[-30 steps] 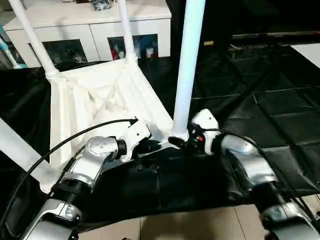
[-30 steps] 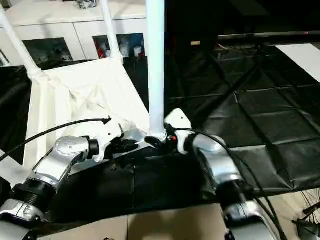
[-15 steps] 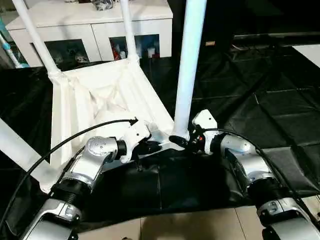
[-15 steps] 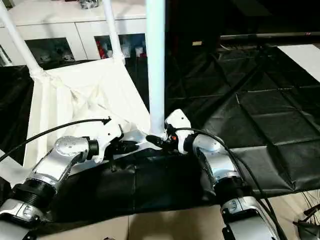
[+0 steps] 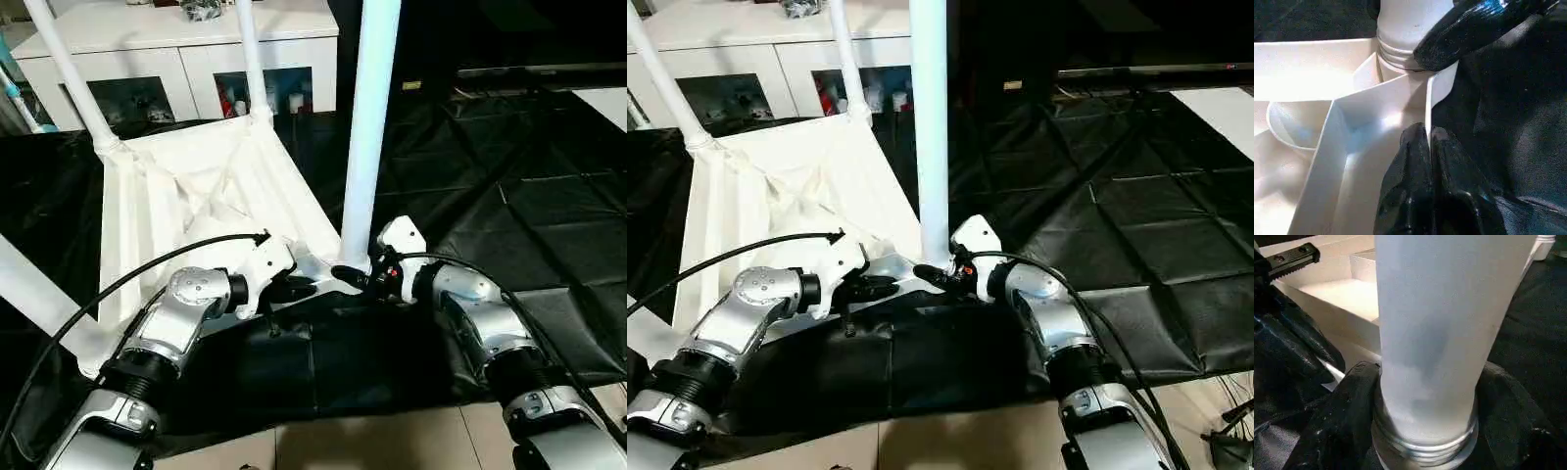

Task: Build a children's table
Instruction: Rotate leg to tighten

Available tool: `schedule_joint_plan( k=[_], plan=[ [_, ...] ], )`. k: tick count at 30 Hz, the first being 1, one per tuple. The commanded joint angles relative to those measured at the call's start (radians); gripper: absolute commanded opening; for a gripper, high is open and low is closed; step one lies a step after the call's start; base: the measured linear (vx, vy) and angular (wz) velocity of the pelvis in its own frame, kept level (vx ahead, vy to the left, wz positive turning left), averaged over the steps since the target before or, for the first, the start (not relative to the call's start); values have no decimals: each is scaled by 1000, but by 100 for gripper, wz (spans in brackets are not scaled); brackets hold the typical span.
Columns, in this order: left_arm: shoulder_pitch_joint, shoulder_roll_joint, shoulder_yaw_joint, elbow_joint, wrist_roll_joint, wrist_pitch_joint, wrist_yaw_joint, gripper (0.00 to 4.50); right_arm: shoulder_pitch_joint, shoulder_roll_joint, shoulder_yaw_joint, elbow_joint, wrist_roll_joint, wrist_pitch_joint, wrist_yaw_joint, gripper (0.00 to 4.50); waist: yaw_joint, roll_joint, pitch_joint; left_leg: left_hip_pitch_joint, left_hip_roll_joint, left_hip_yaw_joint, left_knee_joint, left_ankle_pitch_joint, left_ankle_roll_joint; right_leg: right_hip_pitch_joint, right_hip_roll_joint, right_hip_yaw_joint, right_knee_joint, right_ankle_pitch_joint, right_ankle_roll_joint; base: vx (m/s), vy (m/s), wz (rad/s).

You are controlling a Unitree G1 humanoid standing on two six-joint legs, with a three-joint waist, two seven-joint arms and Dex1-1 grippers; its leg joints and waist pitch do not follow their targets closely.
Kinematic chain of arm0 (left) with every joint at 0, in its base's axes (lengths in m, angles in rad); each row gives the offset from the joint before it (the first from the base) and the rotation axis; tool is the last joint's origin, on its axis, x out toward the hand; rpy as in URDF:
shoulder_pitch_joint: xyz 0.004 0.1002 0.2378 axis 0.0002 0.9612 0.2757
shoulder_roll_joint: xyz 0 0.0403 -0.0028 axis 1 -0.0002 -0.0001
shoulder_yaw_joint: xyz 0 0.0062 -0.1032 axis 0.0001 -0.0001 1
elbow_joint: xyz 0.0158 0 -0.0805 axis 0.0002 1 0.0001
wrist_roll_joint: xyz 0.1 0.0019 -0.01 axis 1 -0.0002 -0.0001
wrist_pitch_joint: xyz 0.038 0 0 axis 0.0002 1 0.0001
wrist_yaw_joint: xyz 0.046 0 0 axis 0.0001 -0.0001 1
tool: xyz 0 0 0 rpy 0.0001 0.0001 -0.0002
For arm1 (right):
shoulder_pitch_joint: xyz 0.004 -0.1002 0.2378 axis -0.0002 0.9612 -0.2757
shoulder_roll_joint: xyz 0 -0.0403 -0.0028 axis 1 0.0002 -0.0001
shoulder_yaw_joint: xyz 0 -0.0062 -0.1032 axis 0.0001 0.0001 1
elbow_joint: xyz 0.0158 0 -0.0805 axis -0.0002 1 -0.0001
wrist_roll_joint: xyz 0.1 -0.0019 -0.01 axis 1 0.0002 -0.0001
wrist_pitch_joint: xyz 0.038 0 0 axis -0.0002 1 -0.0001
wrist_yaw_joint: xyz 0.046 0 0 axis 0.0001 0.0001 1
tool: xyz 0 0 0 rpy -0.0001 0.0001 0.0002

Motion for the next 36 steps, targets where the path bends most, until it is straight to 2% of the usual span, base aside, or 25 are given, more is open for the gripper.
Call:
schedule_joint_plan(
  k=[1,6,9,10,11,12,13,16,20,22,24,25,27,28,29,30,32,36],
  plan=[
    [-6,3,-4,16,10,18,11,0,-23,6,-9,31,-11,21,-32,265,7,-14,-66,6,36,-17,-63,-176,93,53,-47,27,-59,-95,-283,0,0,0],
    [-40,-38,-12,85,52,45,109,0,-42,56,-45,50,-20,138,-204,265,-2,-14,-62,10,34,-19,-68,-210,59,52,-47,29,-68,-172,-258,0,0,0],
    [-93,-99,-11,144,80,98,223,0,-52,120,-60,24,-26,257,-342,264,-6,-11,-58,15,33,-19,-74,-249,38,47,-45,31,-76,-232,-236,0,0,0],
    [-105,-115,-7,157,81,114,247,0,-55,134,-62,19,-28,276,-367,264,-5,-12,-58,19,33,-20,-76,-260,24,46,-45,32,-78,-247,-231,0,0,0],
    [-127,-139,2,180,79,129,287,0,-62,155,-65,21,-32,290,-405,264,-3,-12,-60,17,33,-22,-76,-257,20,49,-48,32,-78,-249,-227,0,0,0],
    [-145,-159,10,201,77,140,323,0,-68,172,-67,23,-35,299,-436,264,-5,-13,-57,15,31,-19,-75,-257,19,46,-46,33,-80,-250,-223,0,0,0],
    [-157,-171,17,215,76,147,348,0,-73,182,-69,26,-37,303,-455,264,-2,-13,-59,18,31,-21,-77,-260,12,46,-46,33,-82,-250,-218,0,0,0],
    [-214,-232,51,284,66,144,457,0,-95,235,-96,51,-19,293,-538,264,4,-13,-63,17,28,-21,-74,-241,15,47,-46,34,-80,-212,-219,0,0,0],
    [-229,-264,53,307,68,131,471,0,-101,263,-106,69,-25,297,-590,264,10,-10,-69,10,28,-21,-68,-173,50,53,-47,31,-68,-78,-241,0,0,0],
    [-227,-264,48,305,71,130,460,0,-103,268,-109,66,-33,303,-602,264,10,-12,-67,9,29,-20,-69,-179,59,54,-48,30,-70,-79,-247,0,0,0],
    [-220,-256,44,299,70,132,445,0,-104,270,-117,60,-25,296,-592,264,9,-10,-64,11,29,-21,-72,-211,54,53,-49,29,-74,-127,-240,0,0,0],
    [-220,-252,44,301,69,129,444,0,-105,272,-123,56,-19,291,-589,320,9,-8,-63,12,30,-23,-74,-226,47,53,-50,29,-76,-152,-234,0,0,0],
    [-218,-243,44,305,71,120,436,0,-104,271,-129,47,-11,277,-581,335,8,-9,-63,11,31,-23,-75,-231,41,53,-49,30,-77,-159,-230,0,0,0],
    [-210,-228,44,304,74,105,414,0,-100,257,-119,26,-16,246,-564,335,7,-10,-63,11,31,-23,-76,-238,40,52,-49,30,-77,-159,-227,0,0,0],
    [-209,-227,44,304,74,104,413,0,-100,257,-119,25,-16,245,-563,342,3,-11,-63,6,30,-25,-77,-234,40,56,-50,30,-75,-151,-224,0,0,0],
    [-194,-212,39,289,74,92,381,0,-92,230,-105,1,-22,211,-525,354,1,-11,-63,4,30,-26,-78,-233,40,58,-50,29,-74,-148,-223,0,0,0],
    [-170,-190,30,260,72,74,335,0,-77,185,-92,-28,-24,164,-455,375,-3,-15,-64,4,31,-23,-73,-220,55,58,-52,30,-74,-125,-229,0,0,0],
    [-139,-157,17,224,71,57,286,0,-51,116,-78,-62,-18,154,-328,398,-6,-18,-64,2,31,-20,-68,-183,87,58,-51,29,-71,-102,-248,0,0,0]
  ],
)
